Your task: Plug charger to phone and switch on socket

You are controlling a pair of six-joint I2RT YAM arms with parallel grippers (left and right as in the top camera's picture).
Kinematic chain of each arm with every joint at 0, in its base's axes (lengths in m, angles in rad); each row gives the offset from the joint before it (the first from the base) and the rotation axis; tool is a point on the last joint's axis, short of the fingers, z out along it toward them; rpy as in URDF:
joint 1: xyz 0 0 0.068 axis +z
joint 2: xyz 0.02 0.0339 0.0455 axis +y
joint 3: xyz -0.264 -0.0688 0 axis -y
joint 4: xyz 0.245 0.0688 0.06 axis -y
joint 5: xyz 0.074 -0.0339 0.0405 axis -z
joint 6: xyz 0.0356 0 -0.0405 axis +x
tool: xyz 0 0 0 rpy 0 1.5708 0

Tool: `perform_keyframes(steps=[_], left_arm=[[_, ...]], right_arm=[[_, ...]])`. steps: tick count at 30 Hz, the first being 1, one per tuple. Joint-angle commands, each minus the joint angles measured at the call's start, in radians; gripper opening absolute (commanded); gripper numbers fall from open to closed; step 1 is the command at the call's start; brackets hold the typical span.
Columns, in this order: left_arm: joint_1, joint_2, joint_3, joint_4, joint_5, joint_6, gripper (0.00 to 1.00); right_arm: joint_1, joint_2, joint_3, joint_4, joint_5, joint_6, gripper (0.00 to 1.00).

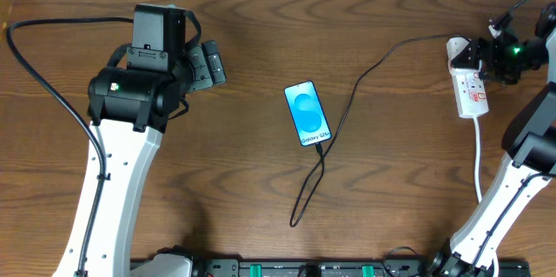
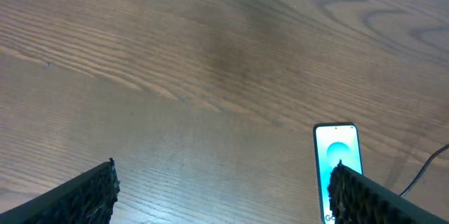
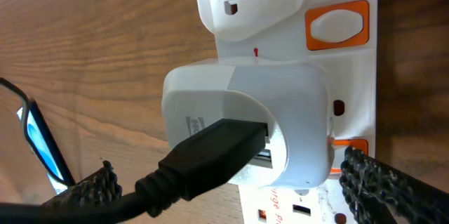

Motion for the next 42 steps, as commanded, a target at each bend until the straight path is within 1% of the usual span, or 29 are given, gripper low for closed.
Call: perform_keyframes(steps=[1, 5, 21, 24, 30, 33, 42], left_arm=[[-0.001, -0.001, 0.011, -0.002, -0.013, 0.009, 0.95], [-0.001, -0.001, 0.011, -0.002, -0.013, 0.009, 0.95], [-0.001, -0.001, 0.011, -0.002, -0.013, 0.009, 0.95], [-0.001, -0.001, 0.011, -0.002, -0.013, 0.009, 0.95], [-0.001, -0.001, 0.011, -0.002, -0.013, 0.009, 0.95], [-0.001, -0.001, 0.011, -0.002, -0.013, 0.009, 0.95], [-0.001, -0.001, 0.011, -0.002, -0.013, 0.009, 0.95]], right_arm=[[0.032, 0.024, -0.064, 0.002, -0.129, -0.021, 0.99], [0.035, 0.024, -0.079, 0.000, -0.172, -0.035, 0.99], [0.056, 0.024, -0.079, 0.002, -0.169, -0.034, 0.99], [0.048, 0.023, -0.077, 0.015, -0.113, 0.030, 0.99], [0.017, 0.020, -0.072, 0.051, 0.136, 0.274, 0.99], [-0.002, 0.018, -0.058, 0.045, 0.216, 0.367, 0.99], [-0.026, -0.060, -0.050, 0.044, 0.212, 0.385, 0.99]])
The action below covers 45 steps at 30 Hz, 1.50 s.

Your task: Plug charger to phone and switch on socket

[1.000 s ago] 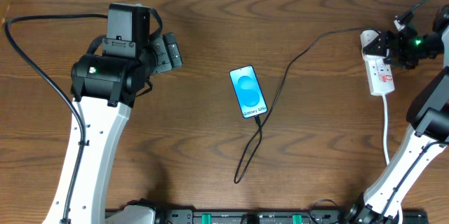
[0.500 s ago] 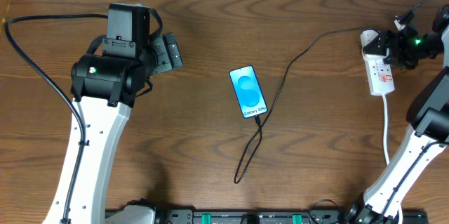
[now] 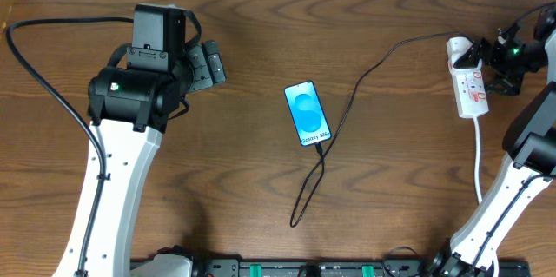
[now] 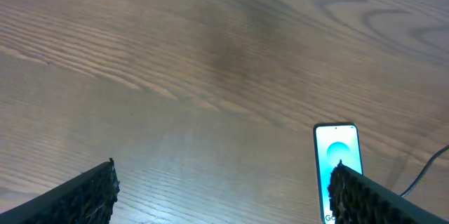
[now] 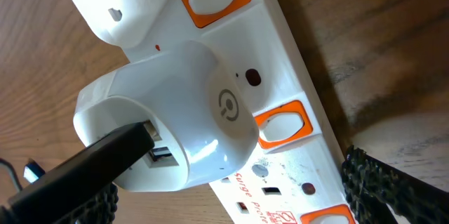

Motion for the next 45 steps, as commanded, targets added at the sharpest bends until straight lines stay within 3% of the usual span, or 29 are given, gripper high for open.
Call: perform_keyframes(steps=[1, 17, 45], left_arm=[[-0.001, -0.001, 0.011, -0.002, -0.013, 0.009, 0.95], [-0.001, -0.001, 0.011, -0.002, -0.013, 0.009, 0.95], [-0.001, -0.001, 0.011, -0.002, -0.013, 0.009, 0.95]], right_arm=[[-0.019, -0.054, -0.004, 0.008, 0.087, 0.056, 0.99], [-0.011, -0.118, -0.005, 0.033, -0.109, -0.166, 0.99], [0.044, -0.099, -0.038, 0.066, -0.034, -0.195, 0.99]])
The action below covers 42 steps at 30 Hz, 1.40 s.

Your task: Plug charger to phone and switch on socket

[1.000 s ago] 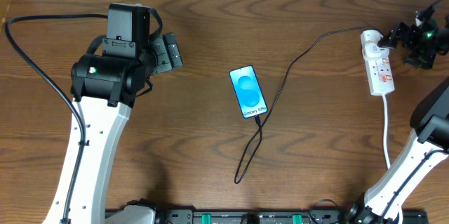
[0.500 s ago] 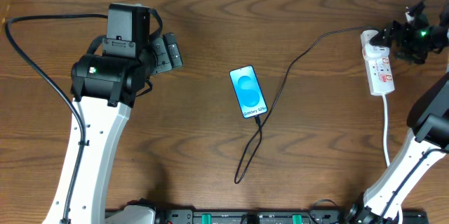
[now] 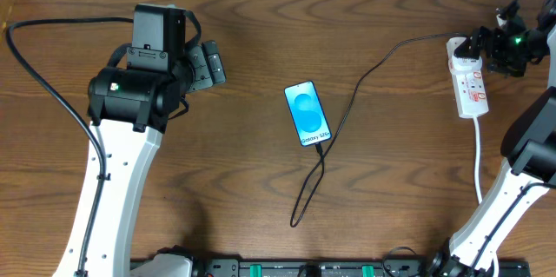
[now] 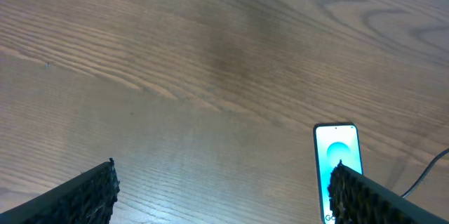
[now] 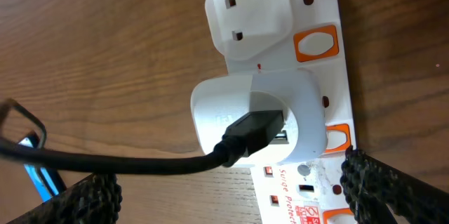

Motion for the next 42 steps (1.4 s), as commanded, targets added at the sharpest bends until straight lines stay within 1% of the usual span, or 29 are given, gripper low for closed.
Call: perform_keyframes(steps=[1, 12, 21, 42], left_arm=[[-0.001, -0.001, 0.011, -0.002, -0.013, 0.009, 0.95], [-0.001, -0.001, 0.011, -0.002, -0.013, 0.009, 0.95], [-0.001, -0.001, 0.011, -0.002, -0.013, 0.009, 0.95], [-0.001, -0.001, 0.011, -0.002, -0.013, 0.009, 0.95]], right_arm=[[0.008, -0.002, -0.028, 0.016, 0.004, -0.018, 0.99], [0.009, -0.002, -0.069, 0.045, 0.003, -0.018, 0.99], [0.010, -0.002, -0.159, 0.121, -0.038, -0.016, 0.99], [0.018, -0.002, -0.163, 0.112, -0.173, -0.018, 0.99]])
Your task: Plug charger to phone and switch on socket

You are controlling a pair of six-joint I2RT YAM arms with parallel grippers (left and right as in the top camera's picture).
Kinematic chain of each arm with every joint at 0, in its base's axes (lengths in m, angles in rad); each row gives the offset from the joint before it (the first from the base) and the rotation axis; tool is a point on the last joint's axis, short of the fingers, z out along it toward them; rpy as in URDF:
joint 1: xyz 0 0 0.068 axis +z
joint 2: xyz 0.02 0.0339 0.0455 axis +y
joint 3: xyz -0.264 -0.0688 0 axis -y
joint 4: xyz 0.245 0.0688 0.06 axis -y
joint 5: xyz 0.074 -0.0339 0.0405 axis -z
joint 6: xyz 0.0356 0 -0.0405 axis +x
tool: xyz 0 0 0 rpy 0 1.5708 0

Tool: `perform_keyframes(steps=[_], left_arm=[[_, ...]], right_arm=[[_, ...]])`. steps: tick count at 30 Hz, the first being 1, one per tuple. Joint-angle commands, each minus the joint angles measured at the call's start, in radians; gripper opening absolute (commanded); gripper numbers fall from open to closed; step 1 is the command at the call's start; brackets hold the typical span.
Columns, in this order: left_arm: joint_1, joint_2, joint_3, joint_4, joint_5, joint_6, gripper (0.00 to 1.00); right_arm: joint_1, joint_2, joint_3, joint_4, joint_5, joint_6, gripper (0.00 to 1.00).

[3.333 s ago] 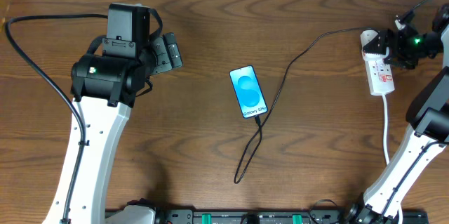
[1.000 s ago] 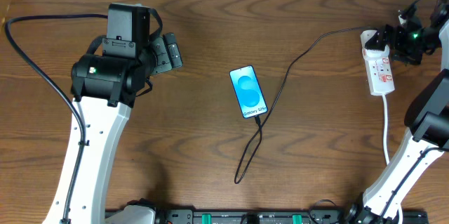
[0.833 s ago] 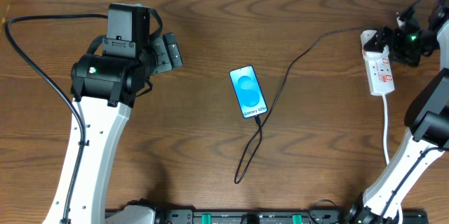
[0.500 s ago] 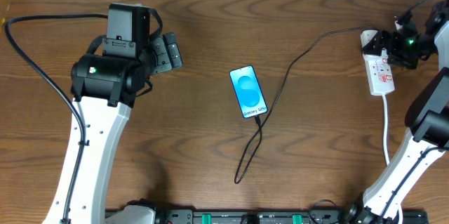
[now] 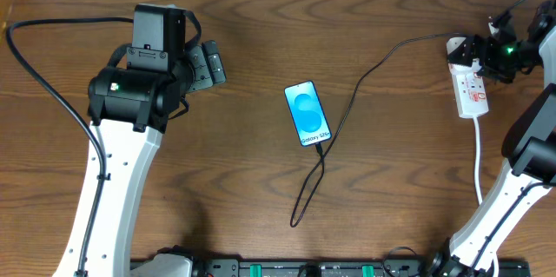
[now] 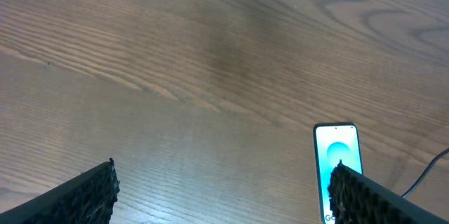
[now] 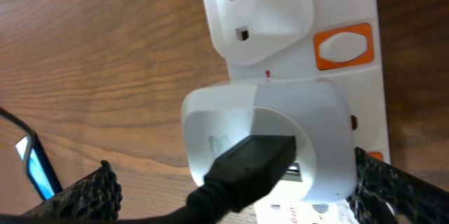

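Note:
The phone [image 5: 307,114] lies mid-table with its screen lit; the black cable [image 5: 347,103] meets its near end. That cable runs to a white charger [image 7: 280,140], seated in the white power strip [image 5: 472,86], with the black USB plug [image 7: 245,171] in it. My right gripper [image 7: 238,199] is open, and its fingers straddle the charger close above the strip. An orange switch [image 7: 344,45] shows beside the upper white plug [image 7: 259,13]. My left gripper [image 6: 221,196] hangs open and empty, left of the phone [image 6: 337,157].
The strip's white lead [image 5: 479,160] runs toward the table's front at the right. A loop of slack cable [image 5: 300,207] lies in front of the phone. The table's back edge is near the strip.
My right gripper has come closer to the charger, which now fills more of the right wrist view. The left arm, phone and cable have not moved.
My right gripper was close over the charger, one finger by a lower orange switch. Then it was tilted beside the strip, then farther back with two switches showing, and now close again. The phone stayed lit and the left arm still throughout.

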Motion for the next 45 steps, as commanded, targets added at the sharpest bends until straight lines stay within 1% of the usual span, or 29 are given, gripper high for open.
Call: perform_keyframes(steps=[1, 26, 38, 45], left_arm=[[-0.001, 0.000, 0.011, -0.002, -0.013, 0.009, 0.95], [-0.001, 0.000, 0.011, -0.002, -0.013, 0.009, 0.95], [-0.001, 0.000, 0.011, -0.002, -0.013, 0.009, 0.95], [-0.001, 0.000, 0.011, -0.002, -0.013, 0.009, 0.95]], right_arm=[[0.022, 0.003, -0.021, -0.019, -0.097, -0.003, 0.99], [0.036, 0.003, -0.050, -0.042, -0.096, -0.003, 0.99], [0.044, 0.003, -0.054, -0.022, -0.083, -0.003, 0.99], [0.017, 0.003, -0.053, -0.008, -0.076, 0.010, 0.99]])
